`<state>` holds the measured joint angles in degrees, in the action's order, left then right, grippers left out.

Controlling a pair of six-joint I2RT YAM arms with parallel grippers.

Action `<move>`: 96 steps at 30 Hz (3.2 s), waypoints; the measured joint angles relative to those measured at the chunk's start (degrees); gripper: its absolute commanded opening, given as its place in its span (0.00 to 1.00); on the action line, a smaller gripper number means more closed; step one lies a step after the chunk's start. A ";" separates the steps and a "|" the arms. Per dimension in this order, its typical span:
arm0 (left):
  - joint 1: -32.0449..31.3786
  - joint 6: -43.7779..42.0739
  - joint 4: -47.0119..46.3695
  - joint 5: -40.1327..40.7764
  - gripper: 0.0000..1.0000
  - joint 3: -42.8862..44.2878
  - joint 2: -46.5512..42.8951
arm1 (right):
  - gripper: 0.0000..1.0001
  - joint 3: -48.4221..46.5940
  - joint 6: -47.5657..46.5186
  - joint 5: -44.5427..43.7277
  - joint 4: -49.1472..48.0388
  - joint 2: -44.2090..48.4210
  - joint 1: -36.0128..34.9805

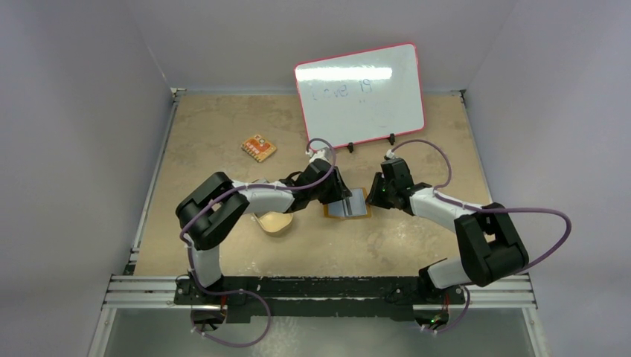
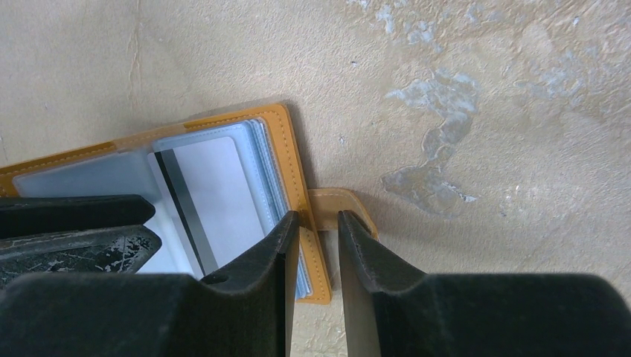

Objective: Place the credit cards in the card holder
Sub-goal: Insert the credit card into the card holder.

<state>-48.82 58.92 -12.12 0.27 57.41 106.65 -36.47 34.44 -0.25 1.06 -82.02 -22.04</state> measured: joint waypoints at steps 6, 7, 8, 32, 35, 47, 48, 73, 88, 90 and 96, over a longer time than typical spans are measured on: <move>0.00 0.02 0.55 0.04 0.37 0.00 0.11 | 0.28 0.00 0.02 0.00 0.02 -0.02 0.00; 0.00 0.04 0.33 -0.02 0.36 0.00 0.17 | 0.28 0.00 0.00 0.00 0.02 0.00 0.00; 0.00 0.07 -0.13 -0.15 0.36 0.00 0.28 | 0.28 0.00 0.00 0.00 0.02 -0.02 0.00; 0.00 1.25 -2.38 -0.79 0.37 -0.17 0.28 | 0.28 0.00 0.00 0.15 -0.04 -0.04 0.00; 0.00 1.22 -1.81 0.39 0.38 -0.72 -0.72 | 0.28 0.00 -0.02 0.15 -0.02 -0.04 0.00; 0.00 1.29 -0.52 1.22 0.38 -1.51 -0.61 | 0.28 0.00 -0.02 0.15 -0.04 -0.04 0.00; 0.00 1.29 -0.55 1.20 0.38 -1.51 -0.50 | 0.28 0.00 -0.02 0.17 -0.04 -0.04 0.00; -1.20 0.48 0.24 0.35 0.34 1.90 2.23 | 0.28 0.00 -0.20 0.39 -0.15 -0.11 0.00; -0.94 -2.80 8.63 3.54 0.40 3.15 -0.28 | 0.38 -0.42 -0.44 0.33 3.52 3.08 0.00; -0.68 -4.15 11.23 5.05 0.41 3.15 -2.49 | 0.39 -0.59 -0.66 1.33 3.58 4.74 0.00; 0.48 -7.48 16.17 8.39 0.42 2.89 -7.54 | 0.42 -0.85 -1.11 6.14 1.79 6.78 0.00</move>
<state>-48.34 51.44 4.05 8.67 60.29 99.11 -37.32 33.32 5.89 2.85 -75.24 -22.04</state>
